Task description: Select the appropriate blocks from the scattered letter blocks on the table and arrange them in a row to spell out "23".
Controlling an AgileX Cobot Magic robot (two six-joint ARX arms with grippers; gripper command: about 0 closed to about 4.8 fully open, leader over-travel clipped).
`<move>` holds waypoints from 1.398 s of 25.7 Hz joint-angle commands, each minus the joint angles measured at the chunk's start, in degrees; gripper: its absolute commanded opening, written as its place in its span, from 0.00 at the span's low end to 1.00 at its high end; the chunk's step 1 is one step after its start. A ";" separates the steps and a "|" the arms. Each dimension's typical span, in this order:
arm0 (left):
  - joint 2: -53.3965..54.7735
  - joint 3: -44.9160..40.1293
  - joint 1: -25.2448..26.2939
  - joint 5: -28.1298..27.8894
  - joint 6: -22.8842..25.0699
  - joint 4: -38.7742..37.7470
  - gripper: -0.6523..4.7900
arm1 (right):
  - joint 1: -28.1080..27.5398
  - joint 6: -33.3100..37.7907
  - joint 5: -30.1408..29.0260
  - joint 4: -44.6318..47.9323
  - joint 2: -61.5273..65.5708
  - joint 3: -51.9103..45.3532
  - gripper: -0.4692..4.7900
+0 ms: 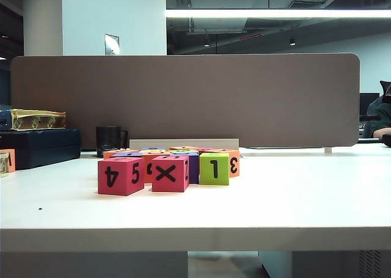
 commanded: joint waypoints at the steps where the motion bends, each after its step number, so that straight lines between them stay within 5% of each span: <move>1: 0.02 1.11 0.04 5.68 -8.02 0.09 0.11 | 0.02 0.00 -0.26 0.55 -0.04 0.20 0.09; 9: 0.04 9.16 0.04 14.32 -15.06 -0.55 0.11 | 0.02 0.00 -0.26 0.55 -0.04 0.20 0.09; 17: 3.52 19.08 0.04 14.73 -15.47 -2.14 0.11 | 0.00 0.00 -0.26 0.55 -0.04 0.20 0.09; 28: 33.18 43.58 0.04 19.82 -7.26 -2.16 0.11 | 0.00 0.00 -0.24 0.55 -0.04 0.17 0.09; 36: 50.25 53.42 0.02 21.33 -6.21 -1.27 0.11 | 0.00 0.00 -0.24 0.55 -0.07 0.17 0.09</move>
